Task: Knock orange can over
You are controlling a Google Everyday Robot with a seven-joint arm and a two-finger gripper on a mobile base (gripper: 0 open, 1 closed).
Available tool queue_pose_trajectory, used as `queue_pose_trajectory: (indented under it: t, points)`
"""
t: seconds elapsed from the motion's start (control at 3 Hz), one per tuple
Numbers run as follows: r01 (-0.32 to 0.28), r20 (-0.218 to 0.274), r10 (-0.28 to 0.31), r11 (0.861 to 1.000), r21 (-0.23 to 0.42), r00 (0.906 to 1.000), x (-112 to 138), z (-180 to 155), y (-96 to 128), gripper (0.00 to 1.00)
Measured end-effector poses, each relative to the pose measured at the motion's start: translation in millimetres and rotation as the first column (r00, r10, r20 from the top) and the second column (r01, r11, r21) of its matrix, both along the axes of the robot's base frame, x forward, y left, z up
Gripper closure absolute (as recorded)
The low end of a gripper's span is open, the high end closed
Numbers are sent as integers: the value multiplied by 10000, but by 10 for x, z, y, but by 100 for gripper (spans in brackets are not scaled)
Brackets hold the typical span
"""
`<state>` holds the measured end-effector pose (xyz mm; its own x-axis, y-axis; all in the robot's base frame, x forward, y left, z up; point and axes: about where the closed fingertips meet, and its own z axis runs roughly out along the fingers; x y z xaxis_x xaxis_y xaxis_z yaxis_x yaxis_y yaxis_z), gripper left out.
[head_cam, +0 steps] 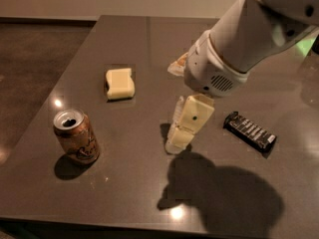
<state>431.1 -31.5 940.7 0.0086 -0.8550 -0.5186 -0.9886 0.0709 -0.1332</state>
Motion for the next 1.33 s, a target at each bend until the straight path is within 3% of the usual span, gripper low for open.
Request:
queue_pose_trajectory:
  t: [0.67,1.0,1.33]
  points:
    - [-968,-243,991,9918,839,9948,-65,-289,1052,0]
    - [-1058,-677,1144,9872,1189,9911,-56,-391,1425,0]
    - [-1099,-1055,1254,9838,1416,9865,-71,-430,1612,0]
